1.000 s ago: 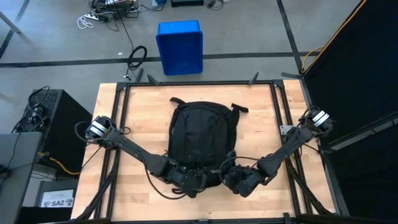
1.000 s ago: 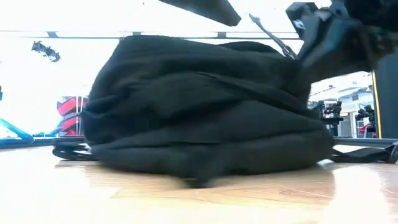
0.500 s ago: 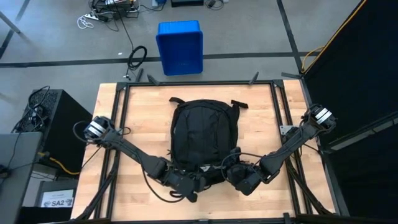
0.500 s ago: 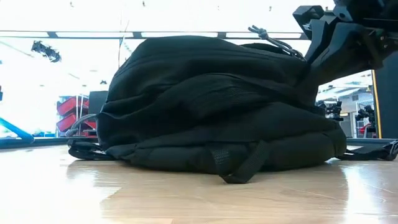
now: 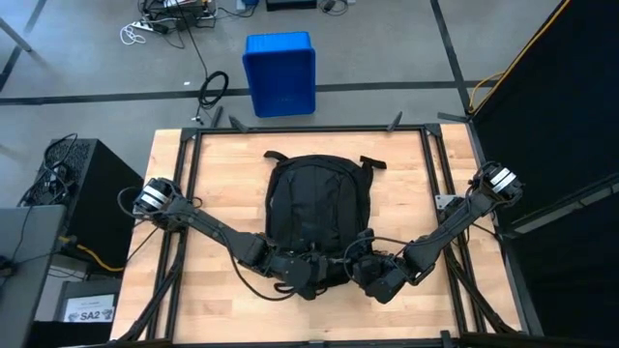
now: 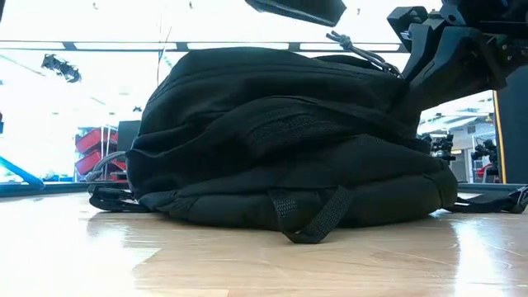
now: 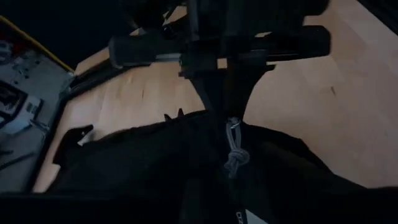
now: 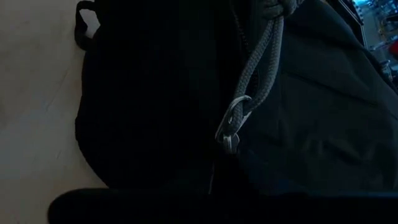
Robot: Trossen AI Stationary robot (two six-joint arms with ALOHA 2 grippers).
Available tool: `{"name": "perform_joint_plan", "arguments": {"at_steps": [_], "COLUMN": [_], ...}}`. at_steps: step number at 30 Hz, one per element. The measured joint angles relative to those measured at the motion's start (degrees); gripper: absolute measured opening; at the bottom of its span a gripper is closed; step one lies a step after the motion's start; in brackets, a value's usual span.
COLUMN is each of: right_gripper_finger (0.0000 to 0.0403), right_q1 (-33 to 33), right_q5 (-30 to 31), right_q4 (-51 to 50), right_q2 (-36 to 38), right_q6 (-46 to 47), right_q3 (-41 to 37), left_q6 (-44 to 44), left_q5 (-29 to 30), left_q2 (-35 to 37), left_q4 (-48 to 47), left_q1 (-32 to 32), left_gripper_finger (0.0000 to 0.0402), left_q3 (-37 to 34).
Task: Unpack backpack
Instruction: Close the black backpack
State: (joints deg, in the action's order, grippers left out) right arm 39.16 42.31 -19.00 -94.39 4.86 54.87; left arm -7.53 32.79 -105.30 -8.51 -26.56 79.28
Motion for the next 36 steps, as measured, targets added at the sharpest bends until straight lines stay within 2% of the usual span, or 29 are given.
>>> {"name": "perform_joint_plan", "arguments": {"at_steps": [5, 16, 23, 36], "right_gripper_finger": [0.0, 0.0, 0.0, 0.0], "right_q1": [-0.3, -0.5, -0.7, -0.9], "right_q5": [-0.1, -0.9, -1.9, -2.0], "right_q4": [0.1, 1.3, 1.5, 1.6], "right_q2": [0.0, 0.0, 0.0, 0.0], "right_q6": [0.0, 0.0, 0.1, 0.2], "right_q3": [0.0, 0.0, 0.0, 0.0], "left_q6": [1.9, 3.4, 3.2, 2.0], "left_q5": [-1.8, -7.0, -6.2, -8.6], "left_q2": [-0.1, -1.8, -2.1, -2.3], "left_q4": [0.0, 1.7, 1.8, 1.0], "left_q1": [0.7, 2.6, 2.9, 3.4], "left_gripper_finger": [0.019, 0.0178, 0.0173, 0.0055], "left_q3": [0.0, -0.1, -0.1, -0.1]}}
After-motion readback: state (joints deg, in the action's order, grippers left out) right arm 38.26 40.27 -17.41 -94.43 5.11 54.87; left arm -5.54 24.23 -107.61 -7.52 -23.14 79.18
